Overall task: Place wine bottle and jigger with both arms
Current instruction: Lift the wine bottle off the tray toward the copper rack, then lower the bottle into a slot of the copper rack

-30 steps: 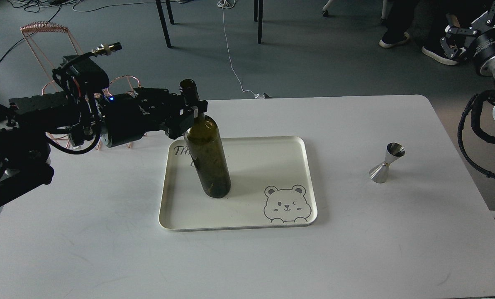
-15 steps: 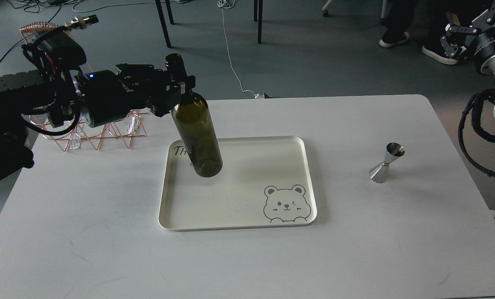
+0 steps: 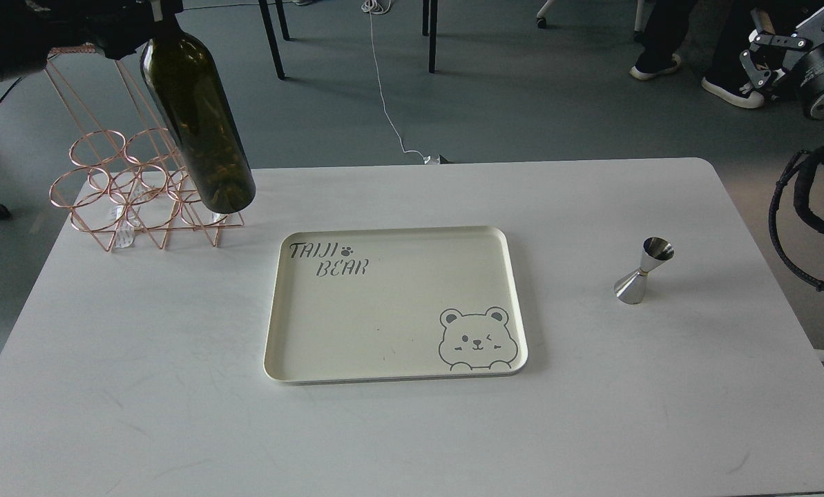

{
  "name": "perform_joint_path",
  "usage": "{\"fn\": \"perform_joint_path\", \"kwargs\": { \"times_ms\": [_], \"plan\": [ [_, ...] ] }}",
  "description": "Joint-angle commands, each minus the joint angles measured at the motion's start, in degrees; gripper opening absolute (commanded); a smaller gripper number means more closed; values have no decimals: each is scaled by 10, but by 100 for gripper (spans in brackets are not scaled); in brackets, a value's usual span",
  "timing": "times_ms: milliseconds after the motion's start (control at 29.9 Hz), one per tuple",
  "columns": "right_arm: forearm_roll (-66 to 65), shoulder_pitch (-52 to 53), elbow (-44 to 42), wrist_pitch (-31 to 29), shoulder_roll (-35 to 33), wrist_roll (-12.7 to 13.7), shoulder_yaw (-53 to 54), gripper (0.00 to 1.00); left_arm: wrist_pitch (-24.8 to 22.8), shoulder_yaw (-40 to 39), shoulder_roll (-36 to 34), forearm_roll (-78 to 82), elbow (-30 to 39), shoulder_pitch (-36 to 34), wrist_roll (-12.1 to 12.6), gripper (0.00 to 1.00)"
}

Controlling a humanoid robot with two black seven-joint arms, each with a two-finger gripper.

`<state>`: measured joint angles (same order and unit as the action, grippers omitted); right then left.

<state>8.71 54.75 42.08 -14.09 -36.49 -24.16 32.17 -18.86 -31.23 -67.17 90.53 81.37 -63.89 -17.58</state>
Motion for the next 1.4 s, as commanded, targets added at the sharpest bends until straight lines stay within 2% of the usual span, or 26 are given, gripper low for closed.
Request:
{"fn": "perform_joint_path", "kwargs": {
  "times_ms": [0,301,568,768,1370],
  "plan": [
    [0,0,0,-1,2,0,0,98,3,1,17,4,-57,-1,0,13],
    [0,0,0,-1,2,0,0,98,22,4,88,54,-148,3,1,13],
    [0,0,1,-1,2,0,0,98,29,6,105,55,-159,6,1,13],
    [0,-1,0,-1,3,0,-1,98,64,55,111,54,-200,4,-6,13],
    [0,-1,0,-1,5,1,-2,98,66,62,125,49,-201,13,-11,16]
  ]
}}
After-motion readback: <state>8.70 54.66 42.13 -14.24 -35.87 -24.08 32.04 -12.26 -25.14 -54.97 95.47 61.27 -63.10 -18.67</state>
